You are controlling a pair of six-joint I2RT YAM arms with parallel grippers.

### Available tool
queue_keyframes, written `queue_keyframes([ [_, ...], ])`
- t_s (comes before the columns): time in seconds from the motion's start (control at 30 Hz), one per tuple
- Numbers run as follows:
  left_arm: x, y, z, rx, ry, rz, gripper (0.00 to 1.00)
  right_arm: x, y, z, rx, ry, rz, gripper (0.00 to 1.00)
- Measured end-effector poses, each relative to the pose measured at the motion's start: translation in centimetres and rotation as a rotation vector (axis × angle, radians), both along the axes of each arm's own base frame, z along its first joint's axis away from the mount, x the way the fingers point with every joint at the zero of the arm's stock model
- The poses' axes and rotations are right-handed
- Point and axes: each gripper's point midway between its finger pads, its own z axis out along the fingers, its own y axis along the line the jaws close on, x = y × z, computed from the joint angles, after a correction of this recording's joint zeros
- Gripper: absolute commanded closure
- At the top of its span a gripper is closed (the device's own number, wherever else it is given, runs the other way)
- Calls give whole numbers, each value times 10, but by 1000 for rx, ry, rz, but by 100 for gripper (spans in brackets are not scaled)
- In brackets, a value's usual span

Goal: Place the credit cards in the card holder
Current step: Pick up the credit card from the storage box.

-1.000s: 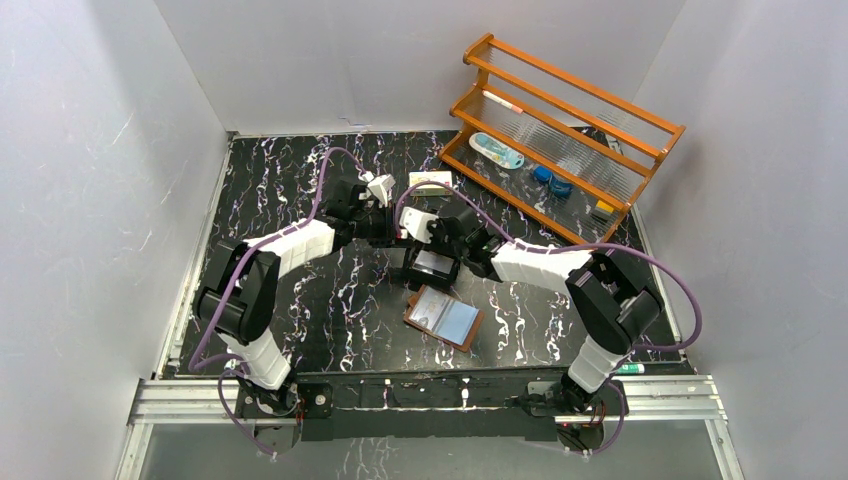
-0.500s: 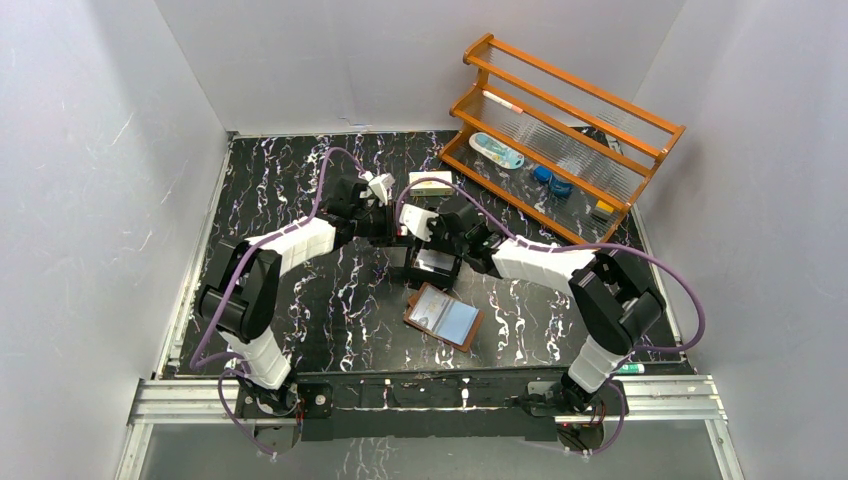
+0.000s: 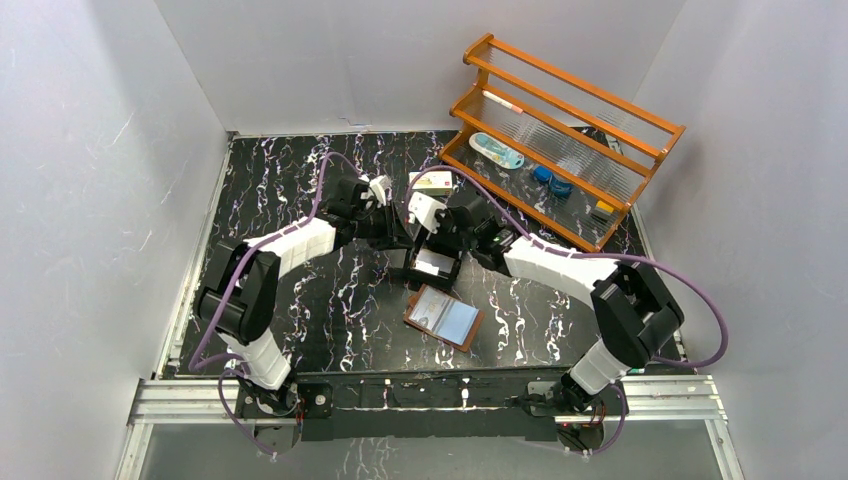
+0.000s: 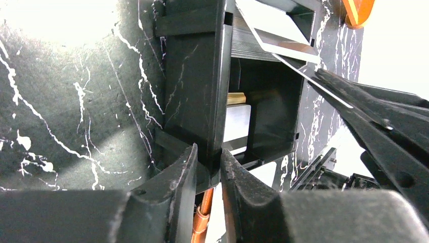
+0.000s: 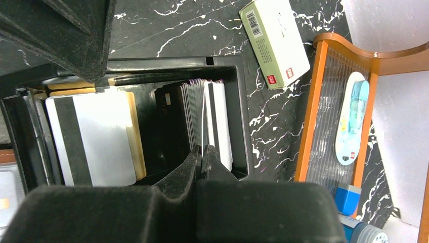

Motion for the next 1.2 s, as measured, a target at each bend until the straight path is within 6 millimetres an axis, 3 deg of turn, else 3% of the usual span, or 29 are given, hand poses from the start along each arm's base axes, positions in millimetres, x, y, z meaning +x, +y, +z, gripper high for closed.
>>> queue_keyframes([
  [0.23, -5, 11, -4, 64, 54, 55, 53, -14, 3, 26, 114, 67, -35, 98],
  [0.4, -5, 19, -1, 108, 69, 87, 50, -18, 5, 34, 161, 90, -49, 100],
  [0.57, -4, 21, 18, 100, 30, 98, 48, -25, 8, 34, 216, 171, -78, 100],
  [0.67, -6, 19, 45, 54, -27, 88, 43, -31, 11, 47, 321, 233, -134, 100],
  [0.73, -11, 14, 74, -11, -87, 62, 41, -36, 12, 60, 409, 271, -176, 100],
  [0.93, -48, -1, 167, -280, -261, -56, 35, -80, 13, 135, 859, 365, -167, 100],
  [1.03, -65, -5, 189, -385, -279, -95, 34, -106, 8, 164, 1074, 408, -116, 100],
  [1.2, -79, -13, 207, -548, -243, -120, 36, -127, 10, 189, 1254, 509, -59, 100],
])
